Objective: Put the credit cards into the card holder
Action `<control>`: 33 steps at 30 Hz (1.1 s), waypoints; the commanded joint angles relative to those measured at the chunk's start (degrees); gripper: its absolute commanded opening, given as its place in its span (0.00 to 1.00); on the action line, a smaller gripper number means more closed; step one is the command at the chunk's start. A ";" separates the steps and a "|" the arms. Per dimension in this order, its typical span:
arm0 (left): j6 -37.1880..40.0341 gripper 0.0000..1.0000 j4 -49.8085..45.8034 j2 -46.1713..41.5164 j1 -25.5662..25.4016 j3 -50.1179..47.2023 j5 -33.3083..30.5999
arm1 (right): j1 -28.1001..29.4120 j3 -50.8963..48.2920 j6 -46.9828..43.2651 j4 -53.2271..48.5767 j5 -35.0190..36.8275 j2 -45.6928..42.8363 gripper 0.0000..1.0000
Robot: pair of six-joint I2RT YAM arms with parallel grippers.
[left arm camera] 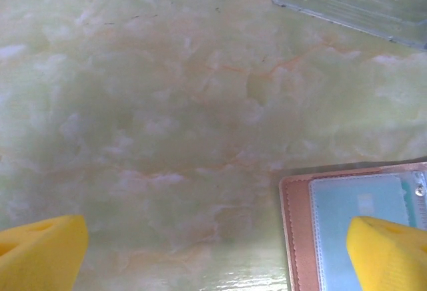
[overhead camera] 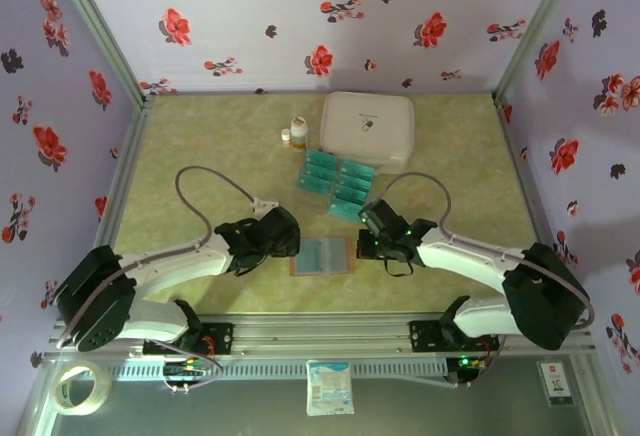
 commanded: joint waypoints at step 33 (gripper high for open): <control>0.87 1.00 7.08 -1.79 2.27 -5.98 3.13 | -6.06 34.49 -33.87 -18.57 3.72 20.30 0.37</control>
